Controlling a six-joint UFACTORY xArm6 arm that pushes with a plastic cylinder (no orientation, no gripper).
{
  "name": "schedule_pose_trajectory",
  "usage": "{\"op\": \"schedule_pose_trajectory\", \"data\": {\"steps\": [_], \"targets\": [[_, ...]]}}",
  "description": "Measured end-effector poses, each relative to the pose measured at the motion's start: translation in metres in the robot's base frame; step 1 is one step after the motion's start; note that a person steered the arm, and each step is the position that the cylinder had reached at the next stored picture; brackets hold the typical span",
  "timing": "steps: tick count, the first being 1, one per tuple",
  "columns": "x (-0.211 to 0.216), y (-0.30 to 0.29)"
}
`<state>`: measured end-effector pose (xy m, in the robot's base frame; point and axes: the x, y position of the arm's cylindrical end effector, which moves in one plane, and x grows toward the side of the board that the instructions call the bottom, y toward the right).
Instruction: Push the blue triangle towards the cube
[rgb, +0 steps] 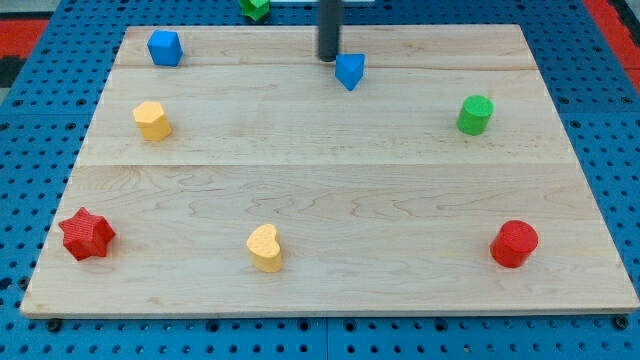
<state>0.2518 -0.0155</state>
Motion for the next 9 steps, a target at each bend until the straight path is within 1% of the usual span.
{"op": "schedule_pose_trajectory", "data": {"steps": [1,2,3,4,6,7,9], "targets": [[-0.010,0.111],[0.015,0.128],[0.034,0.065],[0.034,-0.033],[0.034,-0.106],[0.034,-0.126],[0.034,-0.125]]}}
